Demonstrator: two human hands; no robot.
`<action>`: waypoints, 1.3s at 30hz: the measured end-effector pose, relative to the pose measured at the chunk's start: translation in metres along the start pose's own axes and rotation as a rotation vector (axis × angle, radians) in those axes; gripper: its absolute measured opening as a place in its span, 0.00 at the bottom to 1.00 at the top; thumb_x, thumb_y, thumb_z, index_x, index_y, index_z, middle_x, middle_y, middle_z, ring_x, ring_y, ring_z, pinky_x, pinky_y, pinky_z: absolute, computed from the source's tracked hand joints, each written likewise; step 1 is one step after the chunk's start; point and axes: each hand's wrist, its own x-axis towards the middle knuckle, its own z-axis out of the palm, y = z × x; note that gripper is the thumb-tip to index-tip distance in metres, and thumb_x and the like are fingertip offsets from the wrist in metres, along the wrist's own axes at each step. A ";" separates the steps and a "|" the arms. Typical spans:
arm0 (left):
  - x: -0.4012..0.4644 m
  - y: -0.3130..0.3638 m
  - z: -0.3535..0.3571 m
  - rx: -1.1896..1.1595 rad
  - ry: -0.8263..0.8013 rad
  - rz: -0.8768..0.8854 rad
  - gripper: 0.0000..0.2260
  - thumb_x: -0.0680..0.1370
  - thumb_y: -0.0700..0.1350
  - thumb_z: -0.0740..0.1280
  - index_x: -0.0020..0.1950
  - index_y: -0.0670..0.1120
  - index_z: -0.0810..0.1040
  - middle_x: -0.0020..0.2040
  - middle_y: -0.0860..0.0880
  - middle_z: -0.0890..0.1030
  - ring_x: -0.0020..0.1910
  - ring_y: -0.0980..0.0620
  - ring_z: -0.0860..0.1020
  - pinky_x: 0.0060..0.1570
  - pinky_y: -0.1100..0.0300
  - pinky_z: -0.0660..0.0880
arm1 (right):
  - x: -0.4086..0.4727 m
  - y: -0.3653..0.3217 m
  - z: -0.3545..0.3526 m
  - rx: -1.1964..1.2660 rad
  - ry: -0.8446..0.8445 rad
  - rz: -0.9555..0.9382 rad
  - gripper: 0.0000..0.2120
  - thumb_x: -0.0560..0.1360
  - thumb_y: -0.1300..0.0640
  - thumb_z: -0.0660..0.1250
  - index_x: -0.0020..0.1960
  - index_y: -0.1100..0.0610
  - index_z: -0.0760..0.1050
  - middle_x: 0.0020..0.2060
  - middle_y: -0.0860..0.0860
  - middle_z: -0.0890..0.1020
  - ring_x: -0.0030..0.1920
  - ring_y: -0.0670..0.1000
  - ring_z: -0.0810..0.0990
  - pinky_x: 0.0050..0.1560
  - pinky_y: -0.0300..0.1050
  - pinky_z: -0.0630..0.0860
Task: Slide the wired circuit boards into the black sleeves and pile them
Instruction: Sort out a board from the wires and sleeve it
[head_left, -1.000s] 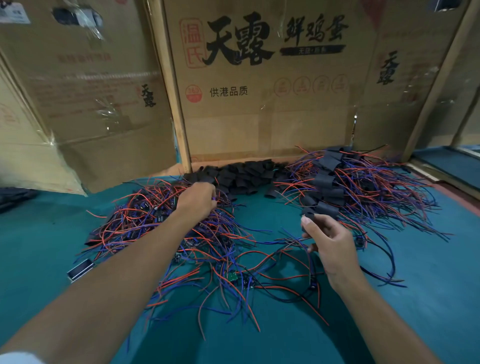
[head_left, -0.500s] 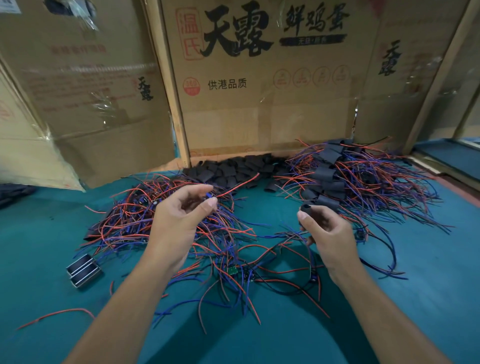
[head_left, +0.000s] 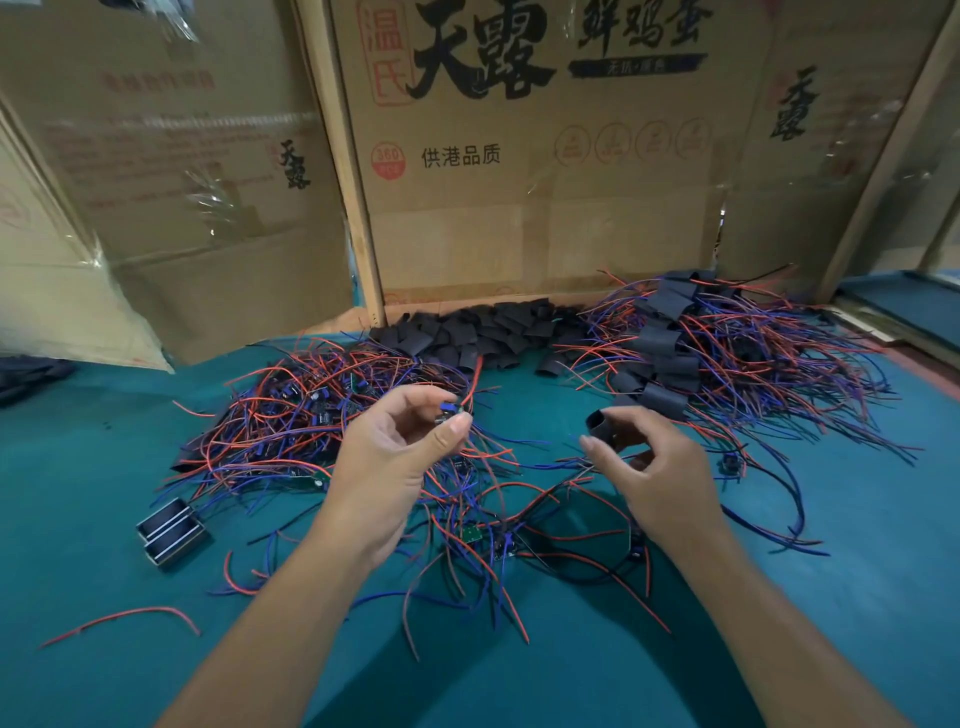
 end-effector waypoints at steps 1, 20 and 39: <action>-0.001 -0.003 0.004 -0.048 -0.009 -0.040 0.13 0.67 0.39 0.74 0.51 0.41 0.81 0.39 0.47 0.78 0.39 0.50 0.77 0.44 0.62 0.78 | 0.001 -0.001 -0.001 0.016 0.033 0.004 0.08 0.72 0.54 0.75 0.49 0.46 0.78 0.42 0.42 0.82 0.44 0.42 0.80 0.42 0.33 0.74; 0.021 0.007 -0.063 1.178 -0.119 0.091 0.05 0.79 0.44 0.70 0.44 0.49 0.80 0.37 0.57 0.80 0.37 0.63 0.76 0.36 0.73 0.67 | 0.005 0.001 -0.010 0.045 0.129 0.098 0.05 0.74 0.48 0.72 0.44 0.39 0.76 0.41 0.35 0.82 0.44 0.36 0.79 0.42 0.23 0.70; 0.001 -0.045 0.070 1.458 -0.384 0.048 0.12 0.79 0.51 0.66 0.54 0.43 0.73 0.54 0.41 0.79 0.56 0.38 0.76 0.50 0.49 0.73 | 0.003 0.007 -0.011 0.024 0.150 0.201 0.05 0.74 0.49 0.72 0.49 0.47 0.78 0.41 0.40 0.82 0.43 0.36 0.78 0.42 0.24 0.70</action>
